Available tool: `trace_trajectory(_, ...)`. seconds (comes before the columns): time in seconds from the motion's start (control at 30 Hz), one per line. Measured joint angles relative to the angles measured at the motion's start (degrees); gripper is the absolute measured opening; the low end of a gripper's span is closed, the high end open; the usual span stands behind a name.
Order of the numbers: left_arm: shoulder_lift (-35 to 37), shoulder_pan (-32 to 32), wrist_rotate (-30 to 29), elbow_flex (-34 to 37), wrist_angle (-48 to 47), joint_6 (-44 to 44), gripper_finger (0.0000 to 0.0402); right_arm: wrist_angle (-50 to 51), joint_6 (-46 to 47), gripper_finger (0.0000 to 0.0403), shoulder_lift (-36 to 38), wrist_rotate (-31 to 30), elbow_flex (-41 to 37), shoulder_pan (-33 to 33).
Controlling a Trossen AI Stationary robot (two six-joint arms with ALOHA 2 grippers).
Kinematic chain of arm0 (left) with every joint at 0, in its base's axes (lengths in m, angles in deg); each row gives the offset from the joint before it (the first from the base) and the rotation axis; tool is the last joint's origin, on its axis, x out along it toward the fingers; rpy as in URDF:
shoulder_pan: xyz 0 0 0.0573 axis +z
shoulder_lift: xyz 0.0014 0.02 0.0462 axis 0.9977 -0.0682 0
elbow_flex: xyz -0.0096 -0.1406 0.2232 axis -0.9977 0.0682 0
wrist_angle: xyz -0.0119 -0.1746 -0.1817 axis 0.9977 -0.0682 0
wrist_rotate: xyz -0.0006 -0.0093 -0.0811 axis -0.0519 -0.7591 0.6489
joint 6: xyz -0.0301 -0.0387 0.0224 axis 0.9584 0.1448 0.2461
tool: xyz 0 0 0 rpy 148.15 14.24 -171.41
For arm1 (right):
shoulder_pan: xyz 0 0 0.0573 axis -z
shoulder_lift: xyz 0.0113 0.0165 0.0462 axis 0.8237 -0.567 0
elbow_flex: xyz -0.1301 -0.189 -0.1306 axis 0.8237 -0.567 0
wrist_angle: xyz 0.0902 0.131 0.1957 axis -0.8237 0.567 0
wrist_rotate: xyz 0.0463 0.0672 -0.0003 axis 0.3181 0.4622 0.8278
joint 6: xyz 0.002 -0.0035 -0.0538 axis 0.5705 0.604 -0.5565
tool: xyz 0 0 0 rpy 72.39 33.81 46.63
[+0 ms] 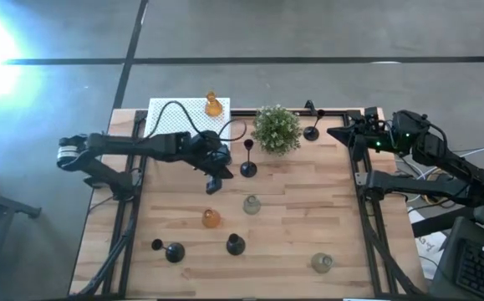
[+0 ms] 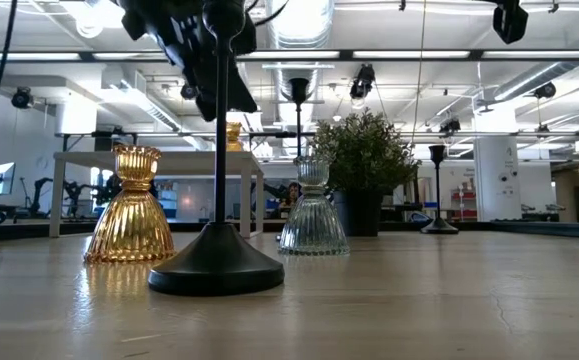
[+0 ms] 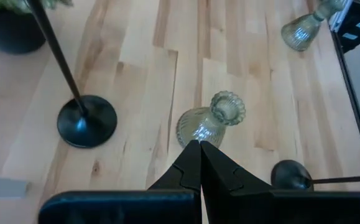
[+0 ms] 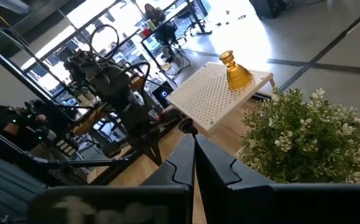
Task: Pick & Place candle stick holders
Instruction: Put the top transparent glass candle holder on the shelf
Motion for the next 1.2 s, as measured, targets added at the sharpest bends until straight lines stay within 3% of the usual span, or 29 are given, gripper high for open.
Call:
trace_trajectory(0.3,-3.5,-1.4,1.1,-4.5,0.3,0.5,0.0007,0.1,-1.2,0.0008,-0.1,0.0,0.0,0.0)
trace_trajectory(0.7,-5.9,-3.4,2.2,-8.0,-1.2,-1.8,0.0056,2.3,-1.3,0.0008,-0.2,-0.1,0.0,0.0)
trace_trajectory(0.9,-5.8,-4.4,1.4,-6.9,-3.5,-7.7,0.0108,4.0,-1.3,0.0008,-0.1,-0.1,0.0,0.0)
trace_trajectory(1.2,-5.7,-5.5,0.9,-0.2,0.5,-14.4,0.0226,4.4,-1.2,0.0008,-0.1,0.0,0.0,0.0)
